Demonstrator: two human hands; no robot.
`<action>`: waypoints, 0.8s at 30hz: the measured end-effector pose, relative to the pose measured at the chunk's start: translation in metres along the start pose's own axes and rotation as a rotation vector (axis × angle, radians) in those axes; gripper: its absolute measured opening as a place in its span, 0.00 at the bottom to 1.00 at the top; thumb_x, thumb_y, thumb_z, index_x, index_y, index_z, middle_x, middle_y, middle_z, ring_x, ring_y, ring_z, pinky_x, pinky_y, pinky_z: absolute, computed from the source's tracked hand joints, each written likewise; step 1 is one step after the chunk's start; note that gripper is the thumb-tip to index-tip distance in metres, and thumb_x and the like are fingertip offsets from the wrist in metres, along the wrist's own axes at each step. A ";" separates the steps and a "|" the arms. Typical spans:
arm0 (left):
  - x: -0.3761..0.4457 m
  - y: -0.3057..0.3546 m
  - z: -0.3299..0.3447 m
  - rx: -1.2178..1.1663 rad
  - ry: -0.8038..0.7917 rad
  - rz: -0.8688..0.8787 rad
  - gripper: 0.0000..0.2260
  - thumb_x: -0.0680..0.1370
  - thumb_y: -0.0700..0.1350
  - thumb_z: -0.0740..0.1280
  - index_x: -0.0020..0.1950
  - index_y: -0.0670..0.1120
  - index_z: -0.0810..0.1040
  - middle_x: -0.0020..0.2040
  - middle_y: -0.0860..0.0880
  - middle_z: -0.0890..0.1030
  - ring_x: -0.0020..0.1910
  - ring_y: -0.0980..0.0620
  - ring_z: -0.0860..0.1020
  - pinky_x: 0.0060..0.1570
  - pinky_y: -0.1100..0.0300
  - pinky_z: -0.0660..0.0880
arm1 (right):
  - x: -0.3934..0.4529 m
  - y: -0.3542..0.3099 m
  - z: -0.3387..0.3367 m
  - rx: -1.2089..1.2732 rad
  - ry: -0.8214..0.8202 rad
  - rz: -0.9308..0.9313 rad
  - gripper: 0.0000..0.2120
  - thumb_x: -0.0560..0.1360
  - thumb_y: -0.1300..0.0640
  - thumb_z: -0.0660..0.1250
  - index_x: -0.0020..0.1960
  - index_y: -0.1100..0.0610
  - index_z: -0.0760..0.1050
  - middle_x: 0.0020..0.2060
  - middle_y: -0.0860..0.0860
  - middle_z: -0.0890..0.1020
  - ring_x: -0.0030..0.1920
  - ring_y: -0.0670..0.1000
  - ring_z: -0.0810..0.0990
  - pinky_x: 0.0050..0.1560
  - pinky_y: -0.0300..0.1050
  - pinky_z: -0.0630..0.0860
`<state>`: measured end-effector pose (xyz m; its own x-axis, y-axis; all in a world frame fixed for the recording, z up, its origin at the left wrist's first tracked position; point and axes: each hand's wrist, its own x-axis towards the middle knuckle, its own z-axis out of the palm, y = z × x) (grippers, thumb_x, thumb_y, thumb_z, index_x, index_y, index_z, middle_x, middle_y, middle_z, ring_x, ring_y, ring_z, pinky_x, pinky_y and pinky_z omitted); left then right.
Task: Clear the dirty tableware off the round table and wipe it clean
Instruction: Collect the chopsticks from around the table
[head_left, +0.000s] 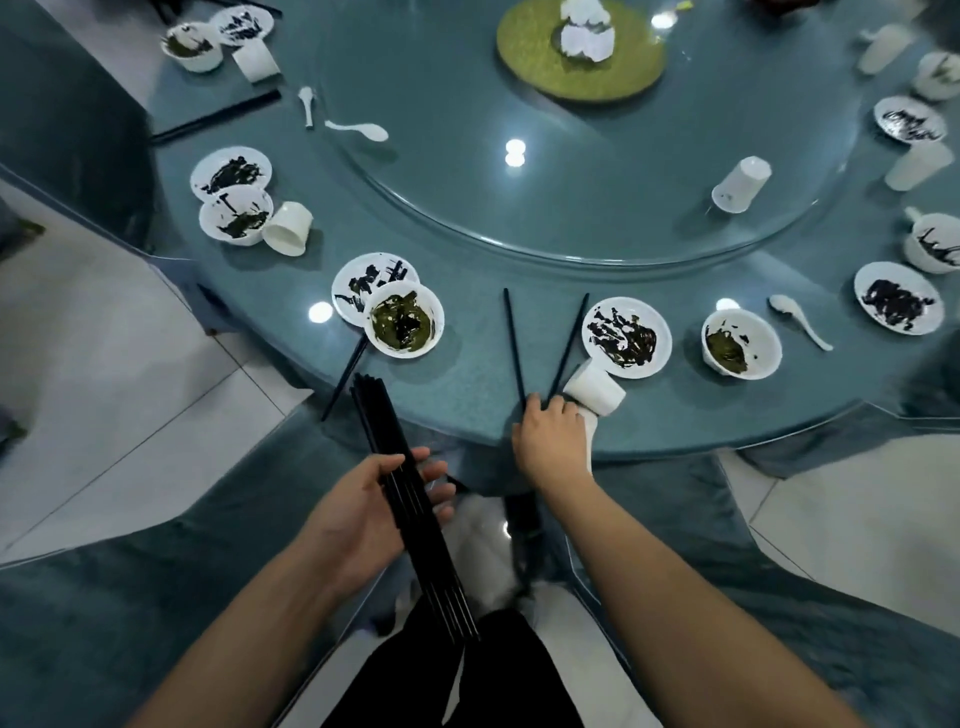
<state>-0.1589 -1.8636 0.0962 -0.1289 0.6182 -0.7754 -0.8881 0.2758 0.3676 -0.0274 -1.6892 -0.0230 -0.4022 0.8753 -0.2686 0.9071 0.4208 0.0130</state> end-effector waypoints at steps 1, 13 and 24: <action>0.002 0.000 -0.003 -0.001 0.006 -0.014 0.12 0.78 0.43 0.61 0.59 0.40 0.77 0.50 0.40 0.82 0.45 0.42 0.82 0.56 0.44 0.76 | 0.003 -0.003 0.001 -0.003 0.004 0.007 0.17 0.60 0.53 0.81 0.44 0.59 0.81 0.37 0.59 0.80 0.37 0.59 0.80 0.36 0.48 0.76; 0.029 0.013 0.015 0.020 0.044 -0.019 0.13 0.81 0.43 0.60 0.61 0.40 0.76 0.52 0.40 0.82 0.46 0.41 0.82 0.54 0.45 0.77 | 0.027 -0.003 0.007 0.289 0.018 0.151 0.08 0.79 0.63 0.59 0.57 0.59 0.73 0.52 0.57 0.82 0.52 0.60 0.81 0.50 0.52 0.74; 0.024 0.023 0.010 -0.077 0.013 0.069 0.11 0.80 0.44 0.60 0.58 0.41 0.77 0.50 0.41 0.82 0.48 0.42 0.80 0.56 0.45 0.75 | 0.022 0.000 -0.008 0.507 -0.148 0.152 0.10 0.74 0.51 0.65 0.42 0.57 0.78 0.44 0.60 0.84 0.49 0.63 0.82 0.50 0.52 0.76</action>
<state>-0.1779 -1.8353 0.0906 -0.1960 0.6242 -0.7563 -0.9082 0.1753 0.3800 -0.0374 -1.6682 -0.0214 -0.2729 0.8589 -0.4334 0.9148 0.0922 -0.3933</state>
